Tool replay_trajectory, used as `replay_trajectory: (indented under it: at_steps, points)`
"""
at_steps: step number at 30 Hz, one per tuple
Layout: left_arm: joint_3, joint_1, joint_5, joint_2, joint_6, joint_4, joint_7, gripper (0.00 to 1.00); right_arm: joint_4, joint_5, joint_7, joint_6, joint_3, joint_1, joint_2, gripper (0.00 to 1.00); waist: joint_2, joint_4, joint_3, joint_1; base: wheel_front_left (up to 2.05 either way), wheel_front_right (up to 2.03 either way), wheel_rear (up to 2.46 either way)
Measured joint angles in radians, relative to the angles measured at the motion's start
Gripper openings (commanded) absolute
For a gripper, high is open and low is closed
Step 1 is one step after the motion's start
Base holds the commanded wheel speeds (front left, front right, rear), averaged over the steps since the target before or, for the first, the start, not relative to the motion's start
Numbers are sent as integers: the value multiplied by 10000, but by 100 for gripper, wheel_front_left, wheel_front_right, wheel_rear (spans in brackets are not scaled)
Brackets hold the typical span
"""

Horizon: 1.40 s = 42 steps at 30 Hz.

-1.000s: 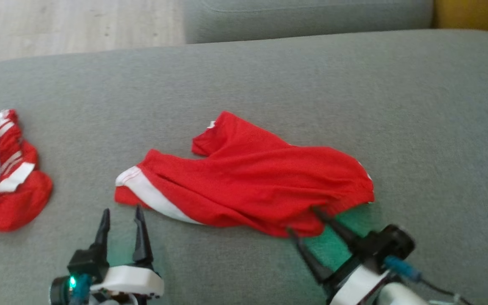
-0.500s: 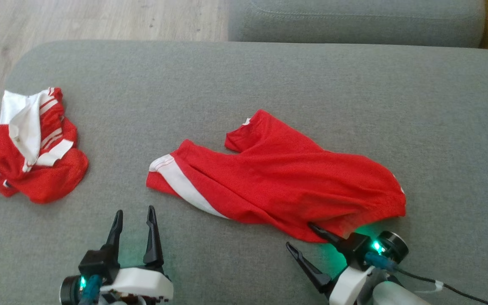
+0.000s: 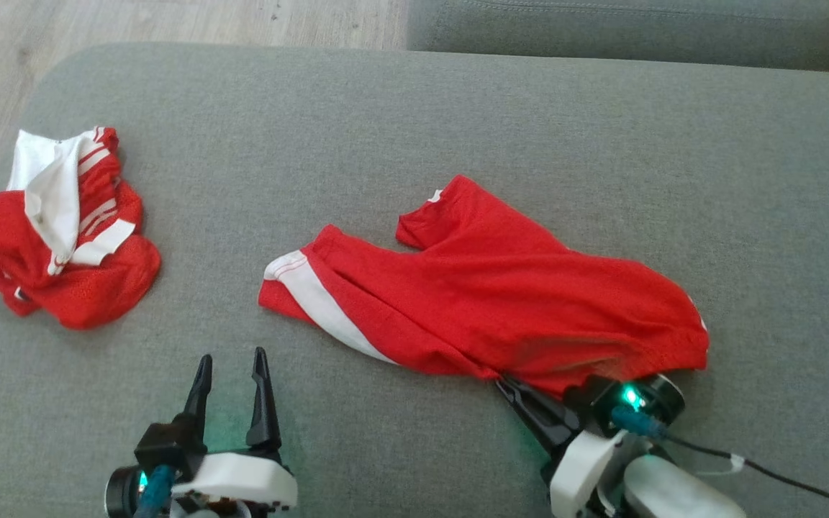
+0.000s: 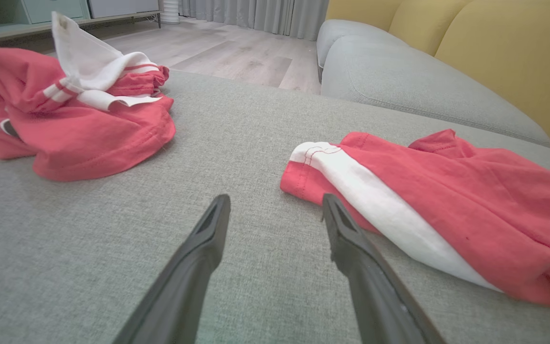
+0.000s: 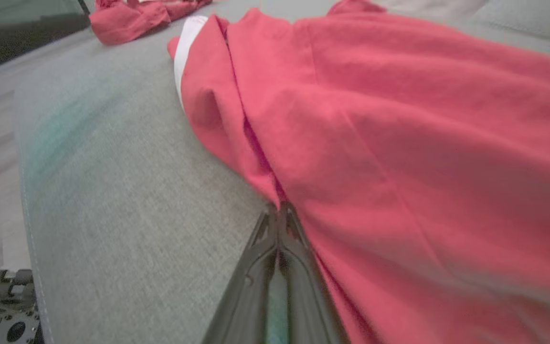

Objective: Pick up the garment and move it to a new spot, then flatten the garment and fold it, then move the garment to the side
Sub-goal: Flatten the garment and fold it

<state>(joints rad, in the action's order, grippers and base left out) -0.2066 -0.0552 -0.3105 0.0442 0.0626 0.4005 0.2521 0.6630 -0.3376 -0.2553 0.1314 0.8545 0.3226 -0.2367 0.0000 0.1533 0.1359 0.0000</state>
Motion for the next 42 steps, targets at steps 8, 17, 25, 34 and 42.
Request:
replay_trajectory:
  at_steps: [8,17,25,34,42]
  points:
    - [98,14,-71,0,-115,-96,0,100,-2132,-819,0,0,-242,-118,-752,0,0,-285,-254,0,0,0,0]
    - [36,210,-109,0,-326,-6,0,100,-3398,-1756,0,0,-708,-222,-1843,0,0,-865,-620,-1,0,0,0]
    - [-525,-88,-109,4,-364,2,0,100,-2079,-1743,0,0,-569,1742,-1860,0,0,-720,7,0,0,0,0]
    - [-1482,-1003,-324,2,-265,-111,2,100,221,-1925,2,0,138,4385,-1856,0,0,148,1062,2,0,0,0]
    - [-1699,-1309,-445,-2,-88,-155,2,100,1902,-2562,86,0,468,5277,-1404,100,0,583,1685,3,0,0,0]
